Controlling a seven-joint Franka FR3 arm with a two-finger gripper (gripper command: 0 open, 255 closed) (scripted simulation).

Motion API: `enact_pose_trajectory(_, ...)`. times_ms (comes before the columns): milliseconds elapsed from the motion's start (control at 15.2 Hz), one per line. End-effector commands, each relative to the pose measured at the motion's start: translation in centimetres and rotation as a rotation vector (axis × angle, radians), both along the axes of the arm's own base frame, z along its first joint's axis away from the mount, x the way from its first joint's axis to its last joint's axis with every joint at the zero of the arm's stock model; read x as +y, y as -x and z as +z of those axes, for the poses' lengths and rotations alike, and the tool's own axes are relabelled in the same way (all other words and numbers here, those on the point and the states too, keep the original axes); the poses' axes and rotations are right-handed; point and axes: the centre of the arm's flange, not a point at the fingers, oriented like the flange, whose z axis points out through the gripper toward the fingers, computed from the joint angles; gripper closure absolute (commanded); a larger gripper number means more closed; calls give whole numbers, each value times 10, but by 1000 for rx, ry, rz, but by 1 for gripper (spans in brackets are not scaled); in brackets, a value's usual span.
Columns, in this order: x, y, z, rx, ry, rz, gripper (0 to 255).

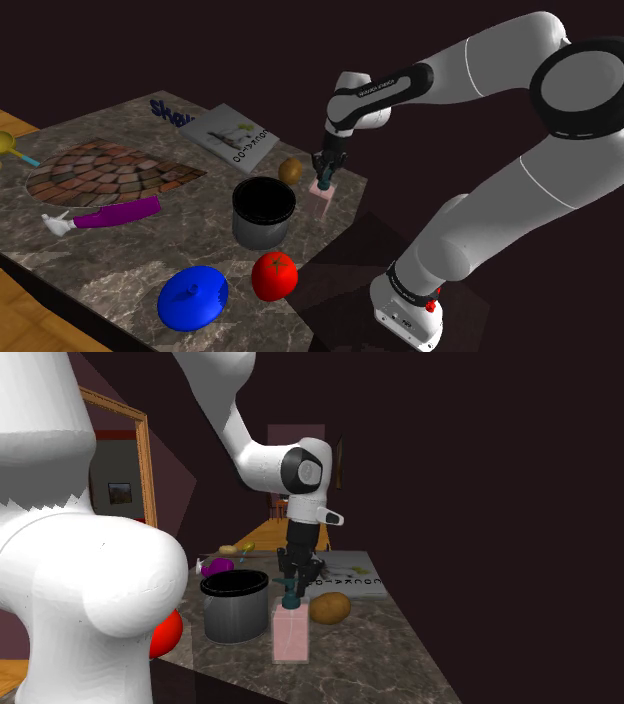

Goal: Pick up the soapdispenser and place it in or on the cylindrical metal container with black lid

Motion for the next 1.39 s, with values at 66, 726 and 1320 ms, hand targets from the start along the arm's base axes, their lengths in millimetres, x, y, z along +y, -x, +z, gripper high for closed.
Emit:
enact_pose_trajectory(66,-1,0,15,0,0,0,255)
enact_pose_trajectory(726,-1,0,68,0,0,0,255)
enact_pose_trajectory(1320,-1,0,115,0,0,0,255)
